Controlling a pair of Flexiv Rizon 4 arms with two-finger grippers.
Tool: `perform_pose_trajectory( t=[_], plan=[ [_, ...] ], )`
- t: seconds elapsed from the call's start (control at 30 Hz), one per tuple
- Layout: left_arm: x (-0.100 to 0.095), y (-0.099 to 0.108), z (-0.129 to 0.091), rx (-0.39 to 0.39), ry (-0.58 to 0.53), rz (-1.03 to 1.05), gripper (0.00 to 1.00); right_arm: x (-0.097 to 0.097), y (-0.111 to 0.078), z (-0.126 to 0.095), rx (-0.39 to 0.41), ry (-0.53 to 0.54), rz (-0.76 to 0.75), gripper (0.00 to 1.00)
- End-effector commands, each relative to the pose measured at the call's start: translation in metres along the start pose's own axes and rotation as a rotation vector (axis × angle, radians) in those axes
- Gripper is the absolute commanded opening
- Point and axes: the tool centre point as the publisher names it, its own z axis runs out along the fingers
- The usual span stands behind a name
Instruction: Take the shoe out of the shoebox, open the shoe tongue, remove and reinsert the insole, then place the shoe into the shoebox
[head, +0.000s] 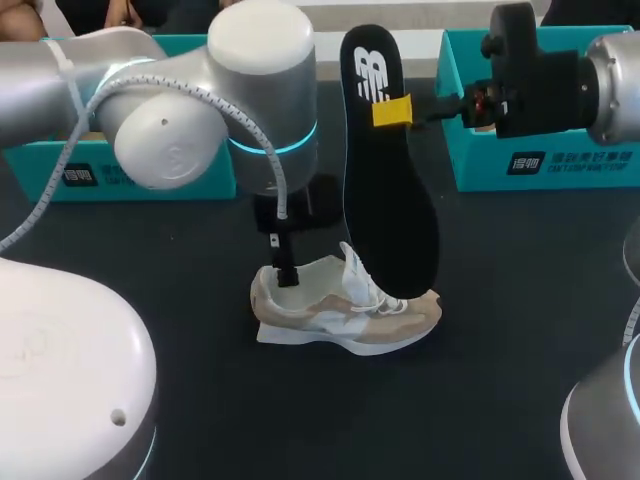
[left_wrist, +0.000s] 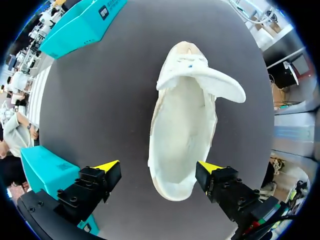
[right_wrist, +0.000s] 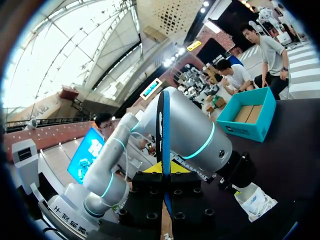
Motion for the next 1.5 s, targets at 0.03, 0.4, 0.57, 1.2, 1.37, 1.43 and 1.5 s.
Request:
perform_pose_trajectory(
  t=[0.03, 0.4, 0.57, 1.2, 1.37, 1.43, 1.5],
  plan=[
    [-0.005, -0.005, 0.011, 0.107, -0.022, 0.009, 1.0, -0.001, 0.001, 0.003, 0.002, -0.001, 0.001, 0.0],
    [-0.012, -0.046, 0.037, 0.17, -0.009, 0.059, 1.0, -0.001, 0.001, 0.003, 0.002, -0.001, 0.001, 0.0],
    [-0.008, -0.063, 0.05, 0.173, 0.012, 0.071, 0.99, -0.001, 0.001, 0.003, 0.002, -0.001, 0.001, 0.0],
    [0.006, -0.073, 0.075, 0.115, 0.094, 0.067, 0.0, -0.001, 0.001, 0.003, 0.002, -0.001, 0.001, 0.0],
    [0.009, -0.073, 0.069, 0.112, 0.108, 0.072, 0.0, -0.001, 0.001, 0.003, 0.002, -0.001, 0.001, 0.0],
    [0.01, -0.072, 0.065, 0.109, 0.113, 0.076, 0.0, -0.001, 0.001, 0.003, 0.002, -0.001, 0.001, 0.0],
    [0.01, -0.071, 0.058, 0.107, 0.113, 0.079, 0.0, -0.001, 0.001, 0.003, 0.002, -0.001, 0.001, 0.0]
  ],
)
